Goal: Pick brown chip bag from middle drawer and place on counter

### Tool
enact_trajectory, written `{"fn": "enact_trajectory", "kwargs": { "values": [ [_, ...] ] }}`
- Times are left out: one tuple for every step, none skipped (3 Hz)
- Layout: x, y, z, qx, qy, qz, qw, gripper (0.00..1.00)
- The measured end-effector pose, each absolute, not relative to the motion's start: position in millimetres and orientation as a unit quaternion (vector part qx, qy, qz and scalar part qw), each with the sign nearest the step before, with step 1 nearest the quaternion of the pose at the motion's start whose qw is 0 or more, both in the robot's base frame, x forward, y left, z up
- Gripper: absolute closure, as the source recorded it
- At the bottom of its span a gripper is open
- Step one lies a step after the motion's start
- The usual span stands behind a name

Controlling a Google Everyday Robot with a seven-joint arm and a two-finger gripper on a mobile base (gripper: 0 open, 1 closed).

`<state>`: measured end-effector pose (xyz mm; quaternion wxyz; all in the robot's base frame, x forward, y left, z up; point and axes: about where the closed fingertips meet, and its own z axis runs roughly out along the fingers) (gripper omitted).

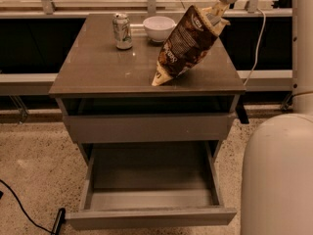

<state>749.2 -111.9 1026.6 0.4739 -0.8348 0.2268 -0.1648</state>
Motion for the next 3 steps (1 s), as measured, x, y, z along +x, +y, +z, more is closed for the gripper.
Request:
{"fn": "enact_trajectory", "kwargs": {
  "values": [
    [750.7,-119.6,1007.3,-0.851,0.199,-0.168,0.456,0.00],
    [750.0,-117.2,995.1,-0.860,0.173,-0.162,0.451,0.00],
    [759.7,-123.6,989.9,-0.860,0.194,-0.171,0.440,0.00]
  ]
}}
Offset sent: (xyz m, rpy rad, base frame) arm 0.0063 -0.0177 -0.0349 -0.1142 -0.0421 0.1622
